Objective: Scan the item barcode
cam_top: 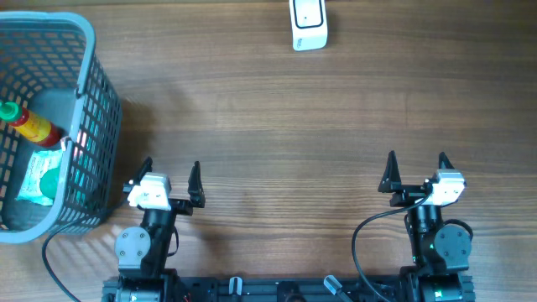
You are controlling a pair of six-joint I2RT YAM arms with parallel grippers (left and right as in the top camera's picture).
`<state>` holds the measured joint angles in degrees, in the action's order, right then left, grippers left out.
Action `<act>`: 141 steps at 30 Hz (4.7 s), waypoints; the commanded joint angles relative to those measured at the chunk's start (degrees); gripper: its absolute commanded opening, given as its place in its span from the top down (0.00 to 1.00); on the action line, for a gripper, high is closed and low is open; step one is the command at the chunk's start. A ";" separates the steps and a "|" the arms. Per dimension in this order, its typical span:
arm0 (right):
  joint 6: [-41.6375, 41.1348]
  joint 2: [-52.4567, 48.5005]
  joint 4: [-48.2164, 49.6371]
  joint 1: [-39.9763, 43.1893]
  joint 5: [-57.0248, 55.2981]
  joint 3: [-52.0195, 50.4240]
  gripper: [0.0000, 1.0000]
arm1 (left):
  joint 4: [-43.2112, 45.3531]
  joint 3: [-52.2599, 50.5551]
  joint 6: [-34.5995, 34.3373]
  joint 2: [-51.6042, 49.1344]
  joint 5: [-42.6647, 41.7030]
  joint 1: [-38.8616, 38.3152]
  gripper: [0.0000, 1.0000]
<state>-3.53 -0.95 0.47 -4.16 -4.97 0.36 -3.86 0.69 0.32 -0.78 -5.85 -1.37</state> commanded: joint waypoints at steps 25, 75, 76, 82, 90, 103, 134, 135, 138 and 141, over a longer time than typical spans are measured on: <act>6.54 -3.08 0.00 0.48 3.37 0.00 0.00 | -0.22 -0.37 0.50 -0.42 0.76 0.15 0.00; 6.54 -3.08 0.00 0.48 3.37 0.00 0.00 | 4.48 -0.37 0.04 -0.42 4.79 0.15 0.00; 6.54 -3.08 0.00 0.48 3.37 0.00 0.00 | 5.81 -0.35 -0.09 -0.42 4.48 0.15 0.00; 6.54 -3.08 0.00 0.48 3.37 0.00 0.00 | 11.91 0.81 -8.17 -0.42 2.62 0.15 0.00; 6.51 -3.08 0.00 0.48 3.37 0.00 0.00 | 10.25 11.32 -8.70 -3.04 -0.33 0.15 0.00; 6.51 -3.08 0.00 0.48 3.37 0.00 0.00 | -4.59 45.92 -8.09 -32.85 9.16 0.15 0.00; 6.51 -3.08 0.00 0.48 3.37 0.00 0.00 | -35.52 81.57 -36.17 -65.20 19.10 23.69 0.00; 6.54 -3.08 0.00 0.48 3.37 0.00 0.00 | -36.39 81.57 -37.40 -65.40 18.05 25.77 0.00; 6.51 -3.08 0.00 0.48 3.37 0.00 0.00 | -39.93 81.57 -40.33 -67.06 12.50 32.94 0.00; 6.54 -3.08 0.00 0.48 3.37 0.00 0.00 | -43.91 81.57 -42.95 -69.66 11.69 36.85 0.00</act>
<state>1.89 -3.92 0.23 -3.92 -2.55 0.36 -44.77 81.58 -35.70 -67.29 9.52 31.38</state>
